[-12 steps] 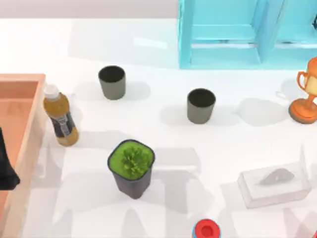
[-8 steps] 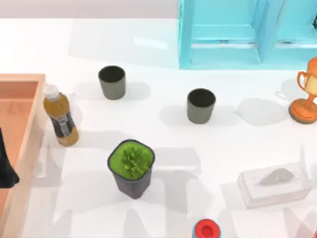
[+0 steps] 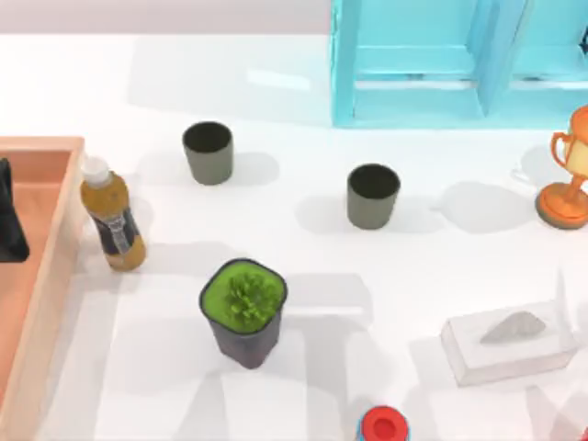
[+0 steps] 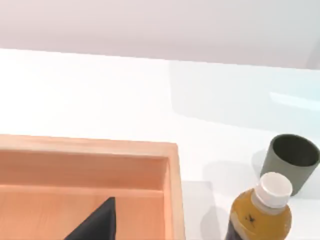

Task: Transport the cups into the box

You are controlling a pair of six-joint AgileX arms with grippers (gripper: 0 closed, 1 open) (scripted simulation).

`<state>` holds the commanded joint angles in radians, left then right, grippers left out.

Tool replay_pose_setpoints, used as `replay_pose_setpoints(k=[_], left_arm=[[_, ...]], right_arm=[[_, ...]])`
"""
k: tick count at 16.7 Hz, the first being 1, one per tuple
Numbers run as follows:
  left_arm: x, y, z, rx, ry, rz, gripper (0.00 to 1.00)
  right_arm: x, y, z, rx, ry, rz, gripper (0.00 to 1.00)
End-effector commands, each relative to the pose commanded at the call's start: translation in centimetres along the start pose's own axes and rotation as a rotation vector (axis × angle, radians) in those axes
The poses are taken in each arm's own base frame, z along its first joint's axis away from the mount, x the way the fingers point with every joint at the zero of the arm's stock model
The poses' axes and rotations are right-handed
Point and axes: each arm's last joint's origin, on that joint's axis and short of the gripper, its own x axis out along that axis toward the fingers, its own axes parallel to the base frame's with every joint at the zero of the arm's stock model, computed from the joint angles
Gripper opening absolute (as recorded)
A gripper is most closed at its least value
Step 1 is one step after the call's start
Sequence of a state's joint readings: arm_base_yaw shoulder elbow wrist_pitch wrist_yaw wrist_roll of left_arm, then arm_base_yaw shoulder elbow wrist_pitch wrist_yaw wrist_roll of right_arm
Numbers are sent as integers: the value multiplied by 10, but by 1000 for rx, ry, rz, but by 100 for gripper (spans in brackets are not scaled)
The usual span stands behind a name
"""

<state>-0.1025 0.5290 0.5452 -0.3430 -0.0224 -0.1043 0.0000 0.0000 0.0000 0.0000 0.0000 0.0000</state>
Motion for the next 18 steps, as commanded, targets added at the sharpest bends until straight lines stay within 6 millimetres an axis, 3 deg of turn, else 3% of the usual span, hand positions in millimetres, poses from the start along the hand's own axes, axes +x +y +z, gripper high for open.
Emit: replay_pose_setpoints(k=[3,5,11,14,18], left_arm=[[29,-17,57,33,167,-36,100],[54,-28,84,36,266,-39,100],[123,-53,128,-54,502,-5,100],[176,-70,134,-68,637,24,100],[256,-108,108,-1,873,74,100]], right_arm=[[0,0,0,0,0,0,100],[0,0,0,0,0,0,100],[0,0,0,0,0,0,100],[0,0,0,0,0,0,100],[0,0,0,0,0,0,100]])
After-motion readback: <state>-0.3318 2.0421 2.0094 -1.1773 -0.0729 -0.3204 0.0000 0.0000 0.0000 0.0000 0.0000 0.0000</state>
